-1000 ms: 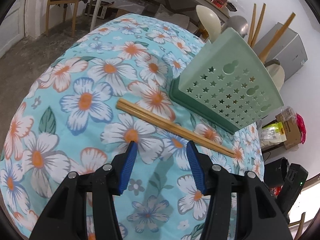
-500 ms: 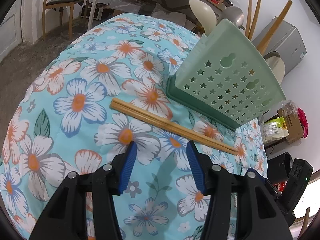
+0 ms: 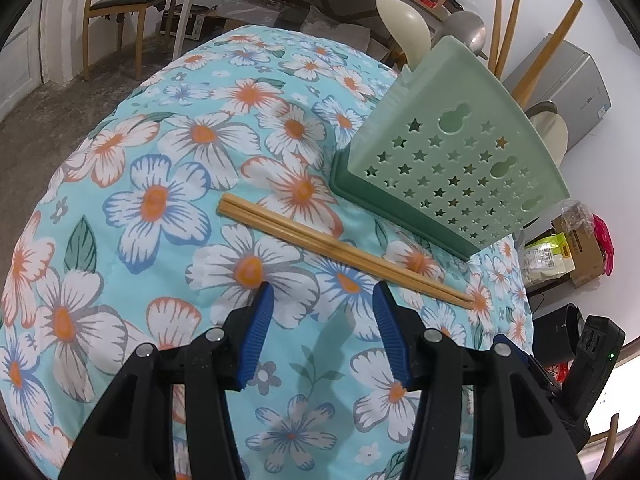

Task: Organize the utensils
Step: 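Move both open grippers down to the two chopsticks on the bed cover, then close the left gripper on one wooden chopstick and lift it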

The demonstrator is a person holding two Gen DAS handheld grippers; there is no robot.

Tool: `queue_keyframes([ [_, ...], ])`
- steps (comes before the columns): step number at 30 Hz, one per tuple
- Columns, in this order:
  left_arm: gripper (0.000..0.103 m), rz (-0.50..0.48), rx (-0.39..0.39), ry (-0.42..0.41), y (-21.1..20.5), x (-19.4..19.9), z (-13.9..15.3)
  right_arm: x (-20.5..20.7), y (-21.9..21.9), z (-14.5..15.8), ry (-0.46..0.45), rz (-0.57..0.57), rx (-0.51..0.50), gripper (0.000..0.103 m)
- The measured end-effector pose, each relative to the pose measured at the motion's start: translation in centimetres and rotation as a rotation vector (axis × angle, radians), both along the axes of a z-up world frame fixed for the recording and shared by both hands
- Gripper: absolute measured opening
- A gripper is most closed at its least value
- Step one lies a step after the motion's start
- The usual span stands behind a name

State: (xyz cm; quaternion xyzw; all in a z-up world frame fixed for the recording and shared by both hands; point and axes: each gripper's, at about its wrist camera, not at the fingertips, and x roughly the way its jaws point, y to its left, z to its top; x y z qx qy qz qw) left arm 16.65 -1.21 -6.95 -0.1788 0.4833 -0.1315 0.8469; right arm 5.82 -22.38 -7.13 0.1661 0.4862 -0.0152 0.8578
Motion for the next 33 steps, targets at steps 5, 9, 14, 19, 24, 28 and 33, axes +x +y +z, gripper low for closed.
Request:
queue_keyframes([
  [5, 0.049, -0.005, -0.013, -0.003, -0.1, 0.0, 0.0, 0.0, 0.0, 0.0, 0.000, 0.000, 0.000, 0.095],
  [9, 0.048, -0.005, -0.082, 0.017, 0.0, 0.3, -0.3, 0.0, 0.0, 0.0, 0.001, 0.000, 0.004, 0.095],
  [14, 0.043, 0.029, -0.256, 0.076, 0.8, 1.2, -1.3, 0.0, 0.1, -0.1, -0.002, -0.001, 0.015, 0.095],
  [19, 0.034, 0.121, -0.477, 0.172, 2.6, 2.6, -3.4, 0.0, 0.1, -0.1, 0.001, 0.001, 0.006, 0.095],
  [24, 0.023, 0.216, -0.613, 0.233, 3.5, 3.3, -5.3, 0.1, 0.2, -0.1, 0.003, 0.000, 0.000, 0.095],
  [28, 0.012, 0.242, -0.606, 0.248, 4.0, 3.5, -5.7, 0.1, 0.4, -0.1, 0.005, 0.001, -0.008, 0.095],
  [33, 0.011, 0.245, -0.604, 0.237, 4.2, 3.3, -5.6, 0.2, 0.5, -0.2, 0.004, 0.001, -0.011, 0.095],
])
